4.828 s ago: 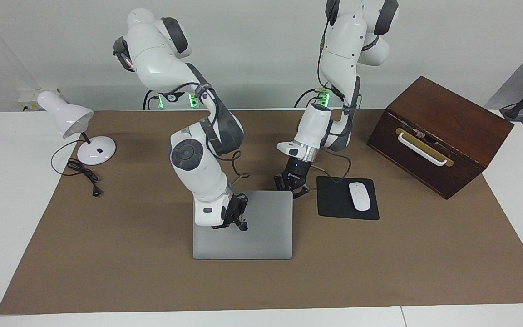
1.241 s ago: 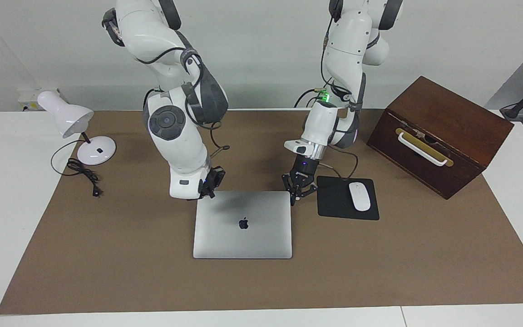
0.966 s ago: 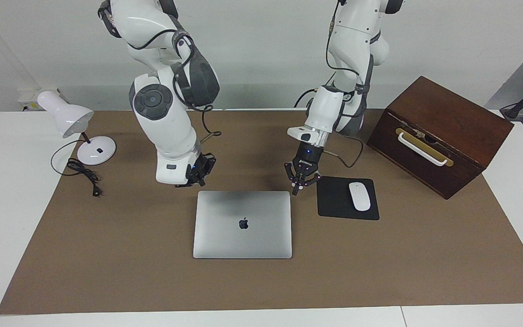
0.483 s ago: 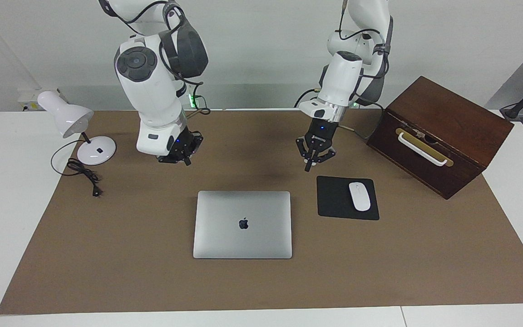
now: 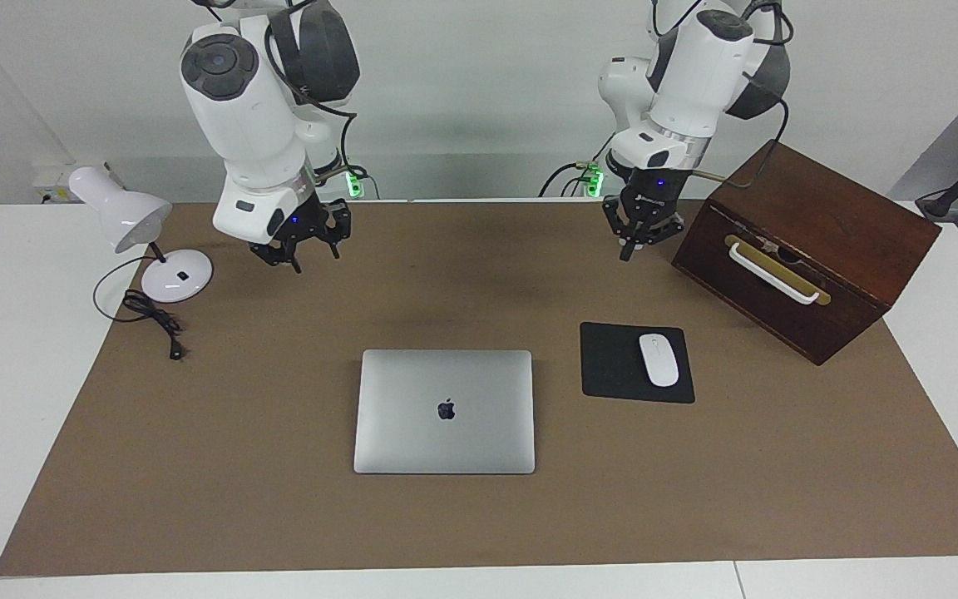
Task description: Close laptop with both arms
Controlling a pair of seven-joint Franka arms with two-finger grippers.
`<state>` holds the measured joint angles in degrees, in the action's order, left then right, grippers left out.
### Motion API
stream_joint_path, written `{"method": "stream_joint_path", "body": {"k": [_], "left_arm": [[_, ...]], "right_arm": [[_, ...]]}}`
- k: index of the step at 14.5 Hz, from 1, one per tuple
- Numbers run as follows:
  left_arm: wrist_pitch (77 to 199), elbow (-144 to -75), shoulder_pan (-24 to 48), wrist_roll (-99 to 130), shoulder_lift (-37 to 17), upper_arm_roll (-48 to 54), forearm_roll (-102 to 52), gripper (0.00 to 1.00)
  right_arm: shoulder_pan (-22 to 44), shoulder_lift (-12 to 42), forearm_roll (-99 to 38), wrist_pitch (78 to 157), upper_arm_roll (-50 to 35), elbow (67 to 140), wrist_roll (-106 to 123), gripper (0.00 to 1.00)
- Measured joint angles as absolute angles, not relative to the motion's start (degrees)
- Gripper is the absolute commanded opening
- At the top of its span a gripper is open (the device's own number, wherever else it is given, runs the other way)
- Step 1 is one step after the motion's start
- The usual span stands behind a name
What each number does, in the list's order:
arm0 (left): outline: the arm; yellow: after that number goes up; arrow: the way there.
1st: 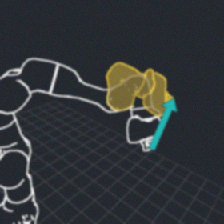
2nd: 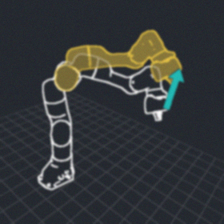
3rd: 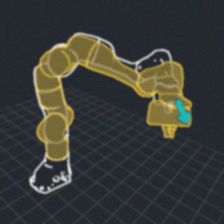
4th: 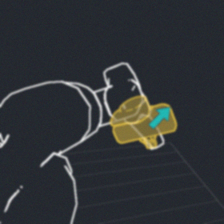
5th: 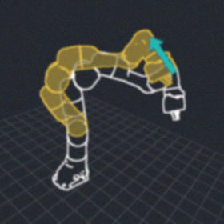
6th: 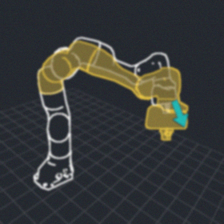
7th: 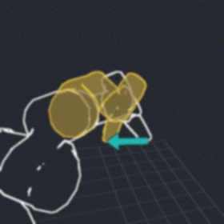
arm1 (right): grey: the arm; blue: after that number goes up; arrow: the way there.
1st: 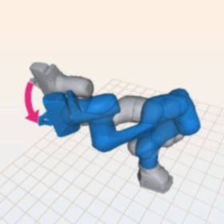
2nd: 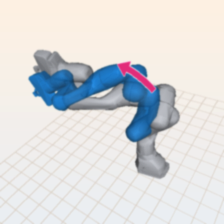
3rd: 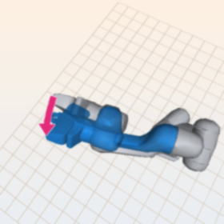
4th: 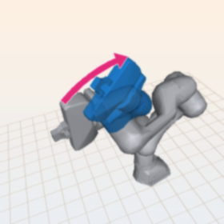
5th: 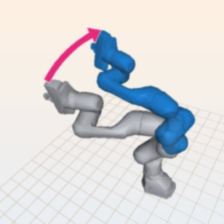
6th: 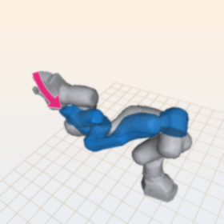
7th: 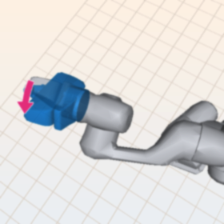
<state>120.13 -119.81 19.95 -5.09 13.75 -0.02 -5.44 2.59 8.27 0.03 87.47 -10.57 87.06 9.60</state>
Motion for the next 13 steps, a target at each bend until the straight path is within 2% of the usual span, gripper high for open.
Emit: {"method": "stream_joint_path", "body": {"k": [1, 3, 4, 5, 6, 9, 13], "left_arm": [[116.6, -117.8, 18.3, -5.8, 13.7, -0.1, -5.4, 0.01], [110.2, -114.0, 14.7, -7.9, 13.6, -0.3, -5.4, 0.34], [107.1, -111.9, 12.8, -8.6, 13.6, -0.3, -5.4, 0.53], [104.7, -110.1, 11.0, -8.8, 13.5, -0.4, -5.3, 0.60], [102.6, -108.4, 9.2, -8.9, 13.4, -0.4, -5.3, 0.81], [97.4, -103.0, 4.4, -9.1, 11.6, -0.5, -4.0, 1.00], [92.1, -95.0, 0.6, -9.2, 7.6, -0.6, -2.1, 1.00]], "right_arm": [[2.6, 7.8, 0.0, 86.9, -10.0, 87.1, 9.6, 1.00], [2.6, 6.8, 0.0, 84.1, -9.3, 87.2, 9.6, 1.00], [2.6, 5.9, 0.0, 82.4, -9.1, 87.5, 9.6, 1.00], [2.6, 5.0, 0.0, 81.7, -9.1, 88.3, 9.6, 1.00], [2.6, 3.9, 0.0, 81.4, -9.1, 89.2, 9.5, 1.00], [1.8, 1.3, 0.0, 81.1, -9.0, 91.0, 9.3, 1.00], [0.1, -0.5, 0.0, 81.1, -8.5, 92.6, 9.3, 1.00]]}}
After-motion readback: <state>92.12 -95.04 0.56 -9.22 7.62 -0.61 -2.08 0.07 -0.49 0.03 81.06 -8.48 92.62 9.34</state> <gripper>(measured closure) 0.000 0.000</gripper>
